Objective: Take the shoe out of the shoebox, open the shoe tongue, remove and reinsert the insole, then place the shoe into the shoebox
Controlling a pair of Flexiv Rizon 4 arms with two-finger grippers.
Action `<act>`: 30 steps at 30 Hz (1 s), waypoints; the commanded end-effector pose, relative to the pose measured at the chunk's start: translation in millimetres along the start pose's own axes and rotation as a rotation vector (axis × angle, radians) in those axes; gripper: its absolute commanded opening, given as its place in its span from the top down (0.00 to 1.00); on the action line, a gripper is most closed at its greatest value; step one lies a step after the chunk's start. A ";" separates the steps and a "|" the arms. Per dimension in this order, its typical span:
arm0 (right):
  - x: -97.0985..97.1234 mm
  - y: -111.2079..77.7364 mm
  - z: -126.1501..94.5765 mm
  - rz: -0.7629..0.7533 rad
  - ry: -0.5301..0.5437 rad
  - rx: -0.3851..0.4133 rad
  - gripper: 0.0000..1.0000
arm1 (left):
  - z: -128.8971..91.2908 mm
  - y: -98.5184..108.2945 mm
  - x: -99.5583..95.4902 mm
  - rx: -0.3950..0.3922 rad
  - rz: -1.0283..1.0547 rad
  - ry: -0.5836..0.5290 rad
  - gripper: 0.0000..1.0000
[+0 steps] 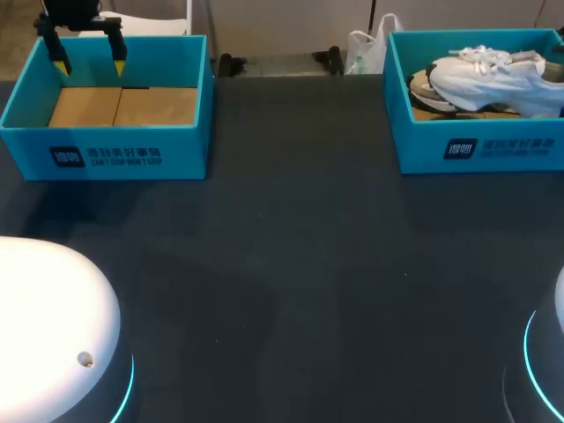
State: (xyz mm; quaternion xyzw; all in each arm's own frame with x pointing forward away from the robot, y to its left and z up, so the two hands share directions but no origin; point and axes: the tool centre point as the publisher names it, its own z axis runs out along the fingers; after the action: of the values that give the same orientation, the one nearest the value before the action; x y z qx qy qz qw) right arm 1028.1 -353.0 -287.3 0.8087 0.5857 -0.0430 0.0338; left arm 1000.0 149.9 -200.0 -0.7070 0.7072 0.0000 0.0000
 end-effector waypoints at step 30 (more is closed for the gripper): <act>70.0 -107.1 -170.8 -0.040 -0.073 -0.165 1.00 | 0.0 0.0 0.0 0.000 0.000 0.000 0.00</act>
State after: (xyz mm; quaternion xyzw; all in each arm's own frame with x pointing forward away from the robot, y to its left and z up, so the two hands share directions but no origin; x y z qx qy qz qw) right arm 991.4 -260.8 -139.3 0.7932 0.6021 -0.0457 0.0788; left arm 1000.0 149.9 -200.0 -0.7070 0.7072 0.0001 0.0001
